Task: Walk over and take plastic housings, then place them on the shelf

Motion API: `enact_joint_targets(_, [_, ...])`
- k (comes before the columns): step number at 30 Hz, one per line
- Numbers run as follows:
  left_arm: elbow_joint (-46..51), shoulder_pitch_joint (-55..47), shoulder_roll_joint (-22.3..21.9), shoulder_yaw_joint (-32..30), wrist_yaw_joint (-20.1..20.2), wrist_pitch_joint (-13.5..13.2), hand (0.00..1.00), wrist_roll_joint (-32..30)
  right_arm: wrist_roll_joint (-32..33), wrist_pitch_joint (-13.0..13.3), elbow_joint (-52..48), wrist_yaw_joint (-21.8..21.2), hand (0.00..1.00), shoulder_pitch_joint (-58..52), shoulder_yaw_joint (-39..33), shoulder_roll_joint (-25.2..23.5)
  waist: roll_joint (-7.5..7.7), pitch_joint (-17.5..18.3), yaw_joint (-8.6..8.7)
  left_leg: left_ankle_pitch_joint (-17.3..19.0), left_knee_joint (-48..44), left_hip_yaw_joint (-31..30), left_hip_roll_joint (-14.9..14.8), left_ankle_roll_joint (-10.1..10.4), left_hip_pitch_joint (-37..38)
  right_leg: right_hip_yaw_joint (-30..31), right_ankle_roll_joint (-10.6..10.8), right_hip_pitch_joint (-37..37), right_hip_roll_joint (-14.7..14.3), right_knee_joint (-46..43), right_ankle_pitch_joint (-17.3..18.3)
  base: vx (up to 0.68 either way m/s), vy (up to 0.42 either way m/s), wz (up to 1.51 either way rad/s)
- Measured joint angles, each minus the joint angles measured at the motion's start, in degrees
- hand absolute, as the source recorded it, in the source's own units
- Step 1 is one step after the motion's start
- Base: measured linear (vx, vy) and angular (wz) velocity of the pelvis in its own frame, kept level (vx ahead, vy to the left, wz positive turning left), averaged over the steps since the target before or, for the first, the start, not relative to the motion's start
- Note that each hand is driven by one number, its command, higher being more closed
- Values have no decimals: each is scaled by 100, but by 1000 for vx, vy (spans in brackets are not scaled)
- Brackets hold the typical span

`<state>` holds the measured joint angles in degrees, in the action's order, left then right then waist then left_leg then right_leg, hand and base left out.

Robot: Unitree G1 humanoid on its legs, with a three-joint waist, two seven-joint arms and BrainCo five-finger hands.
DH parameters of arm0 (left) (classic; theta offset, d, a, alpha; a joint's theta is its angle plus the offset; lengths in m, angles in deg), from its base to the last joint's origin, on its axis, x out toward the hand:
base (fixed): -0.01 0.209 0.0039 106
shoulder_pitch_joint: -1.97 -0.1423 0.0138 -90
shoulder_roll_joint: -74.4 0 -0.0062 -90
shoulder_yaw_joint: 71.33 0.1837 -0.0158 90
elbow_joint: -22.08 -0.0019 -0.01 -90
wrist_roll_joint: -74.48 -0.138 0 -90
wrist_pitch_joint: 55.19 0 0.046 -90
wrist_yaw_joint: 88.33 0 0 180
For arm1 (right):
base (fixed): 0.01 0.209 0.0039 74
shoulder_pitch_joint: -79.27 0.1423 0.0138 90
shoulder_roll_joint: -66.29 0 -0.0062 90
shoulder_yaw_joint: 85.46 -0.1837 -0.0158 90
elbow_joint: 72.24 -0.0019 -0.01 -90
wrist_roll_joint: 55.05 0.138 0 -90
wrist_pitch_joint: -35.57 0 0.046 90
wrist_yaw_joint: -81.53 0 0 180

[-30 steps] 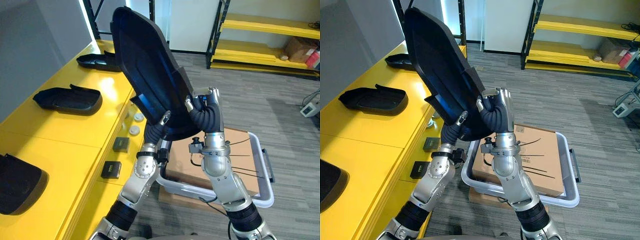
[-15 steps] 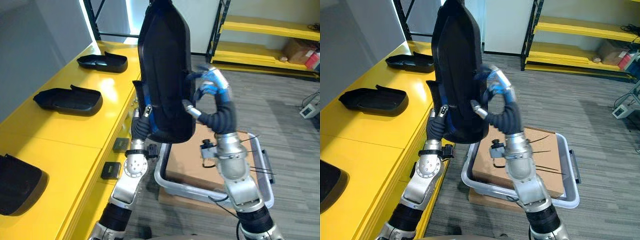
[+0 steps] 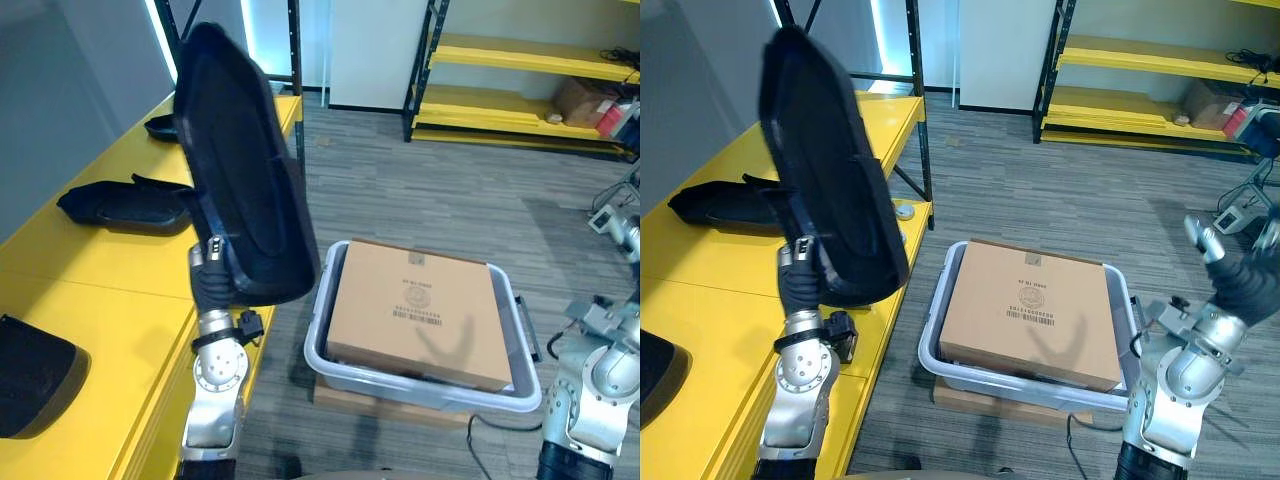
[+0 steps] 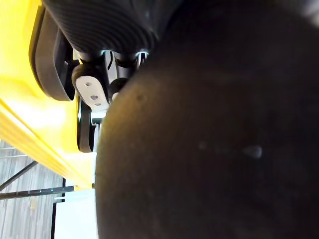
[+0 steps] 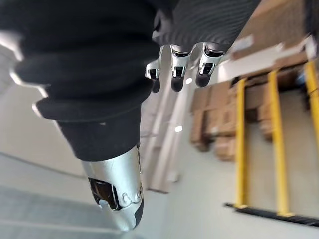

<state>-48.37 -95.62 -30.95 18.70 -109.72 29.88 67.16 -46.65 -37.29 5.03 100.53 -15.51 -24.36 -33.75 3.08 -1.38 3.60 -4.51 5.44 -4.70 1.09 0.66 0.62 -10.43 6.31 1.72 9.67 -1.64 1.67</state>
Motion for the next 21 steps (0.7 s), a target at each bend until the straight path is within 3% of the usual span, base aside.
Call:
enact_joint_targets(5, [523, -640, -73, 2, 33, -190, 100, -1, -1, -636, 2065, -163, 0, -1006, 89, -653, -75, 37, 16, 3, -2, 6, -12, 2, -77, -34, 1, -10, 2, 19, 0, 11, -4, 3])
enact_joint_targets(11, [802, -970, -155, 235, 305, -328, 100, 9, -7, -875, 3451, -830, 0, -1474, 1085, -960, -103, 50, 1, 68, -1, 73, -35, 21, -40, -2, 17, 2, 5, -47, 17, -8, 0, -3])
enact_joint_targets(13, [802, -1018, -171, 424, 404, -329, 100, 20, -6, -924, 3907, -1034, 0, -1440, 1321, -957, -106, 50, -108, 130, 10, 102, -42, 5, -32, 6, 0, 4, 13, -111, 88, -51, 4, -4])
enact_joint_targets(21, [802, -1132, -279, 484, 501, -334, 100, 103, -28, -1103, 4655, -1191, 0, -1336, 1751, -979, -100, 60, -179, 109, -23, -150, -47, 35, -40, -261, 29, 113, 14, -234, 202, 6, -15, 16])
